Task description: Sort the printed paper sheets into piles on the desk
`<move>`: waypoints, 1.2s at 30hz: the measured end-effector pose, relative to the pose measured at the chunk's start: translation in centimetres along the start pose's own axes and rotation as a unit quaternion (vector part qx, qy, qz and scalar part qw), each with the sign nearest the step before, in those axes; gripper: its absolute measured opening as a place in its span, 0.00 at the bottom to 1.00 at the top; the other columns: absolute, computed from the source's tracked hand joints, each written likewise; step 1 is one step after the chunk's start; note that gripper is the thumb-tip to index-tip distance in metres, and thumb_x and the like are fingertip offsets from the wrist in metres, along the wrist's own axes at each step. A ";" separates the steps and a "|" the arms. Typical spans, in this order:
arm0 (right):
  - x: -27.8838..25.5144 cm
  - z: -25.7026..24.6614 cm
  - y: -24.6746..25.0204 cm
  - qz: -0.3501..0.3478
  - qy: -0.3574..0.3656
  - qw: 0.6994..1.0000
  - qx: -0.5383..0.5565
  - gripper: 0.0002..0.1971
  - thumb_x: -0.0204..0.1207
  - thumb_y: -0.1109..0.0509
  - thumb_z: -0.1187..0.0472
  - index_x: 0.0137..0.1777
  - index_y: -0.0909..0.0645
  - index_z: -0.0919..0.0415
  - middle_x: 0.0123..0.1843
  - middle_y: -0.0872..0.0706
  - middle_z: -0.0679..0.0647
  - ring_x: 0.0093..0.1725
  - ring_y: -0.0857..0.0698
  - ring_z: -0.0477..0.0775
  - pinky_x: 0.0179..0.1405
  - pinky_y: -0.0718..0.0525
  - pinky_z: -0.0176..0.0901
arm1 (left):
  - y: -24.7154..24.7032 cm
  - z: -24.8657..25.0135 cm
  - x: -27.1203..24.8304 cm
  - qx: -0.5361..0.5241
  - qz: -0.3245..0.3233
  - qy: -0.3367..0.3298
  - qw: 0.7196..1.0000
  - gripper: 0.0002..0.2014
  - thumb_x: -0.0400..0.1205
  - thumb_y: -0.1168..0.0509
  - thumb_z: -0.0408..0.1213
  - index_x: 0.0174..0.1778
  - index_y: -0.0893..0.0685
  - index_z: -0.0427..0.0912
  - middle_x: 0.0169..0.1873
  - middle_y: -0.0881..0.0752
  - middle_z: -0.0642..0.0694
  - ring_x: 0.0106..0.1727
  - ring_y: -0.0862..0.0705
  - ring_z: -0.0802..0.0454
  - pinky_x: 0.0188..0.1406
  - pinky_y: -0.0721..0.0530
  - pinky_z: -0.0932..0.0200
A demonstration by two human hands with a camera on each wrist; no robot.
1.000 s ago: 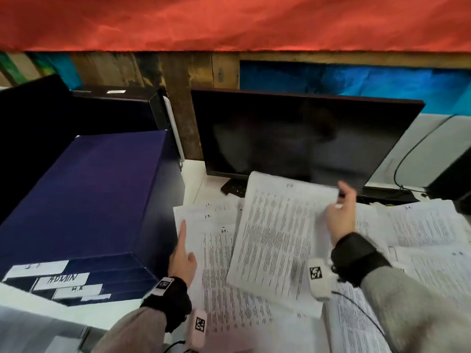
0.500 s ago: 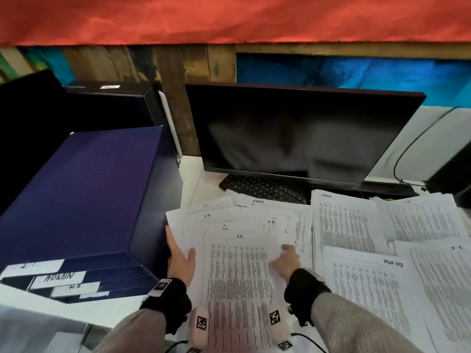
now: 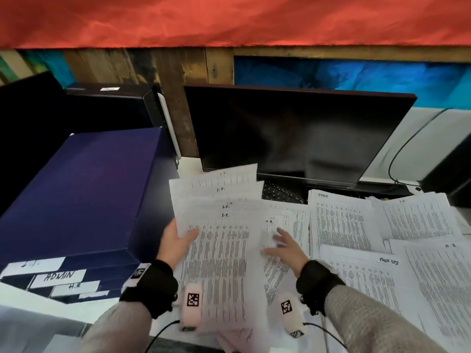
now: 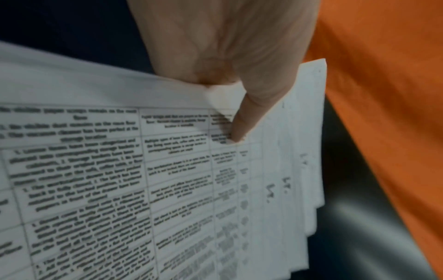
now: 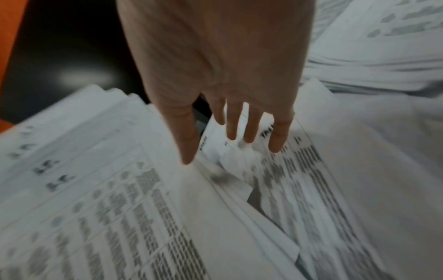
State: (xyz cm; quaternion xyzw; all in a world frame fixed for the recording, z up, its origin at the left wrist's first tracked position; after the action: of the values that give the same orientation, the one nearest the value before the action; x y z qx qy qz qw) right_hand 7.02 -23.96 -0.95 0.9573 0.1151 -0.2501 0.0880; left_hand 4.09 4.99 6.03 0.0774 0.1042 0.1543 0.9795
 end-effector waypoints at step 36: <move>0.4 -8.9 -2.0 0.103 0.105 0.978 0.149 0.17 0.77 0.36 0.72 0.62 0.33 0.59 0.55 0.21 0.54 0.52 0.19 0.50 0.46 0.20 0.40 | -3.3 -1.9 3.2 -0.142 0.097 0.075 0.982 0.25 0.77 0.34 0.28 0.69 0.32 0.42 0.59 0.18 0.40 0.58 0.18 0.42 0.62 0.21 0.44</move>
State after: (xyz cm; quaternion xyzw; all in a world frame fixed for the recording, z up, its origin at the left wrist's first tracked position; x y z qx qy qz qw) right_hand 10.87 -19.95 6.30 0.9873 -0.0144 -0.1524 -0.0432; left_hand 7.56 3.10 3.01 -0.0648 0.1464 0.2670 0.9503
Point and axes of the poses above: each hand's wrist, its own x-axis towards the middle knuckle, its own y-axis out of the back of the hand, z = x × y, the point moved 8 cm from there along x, towards the middle knuckle
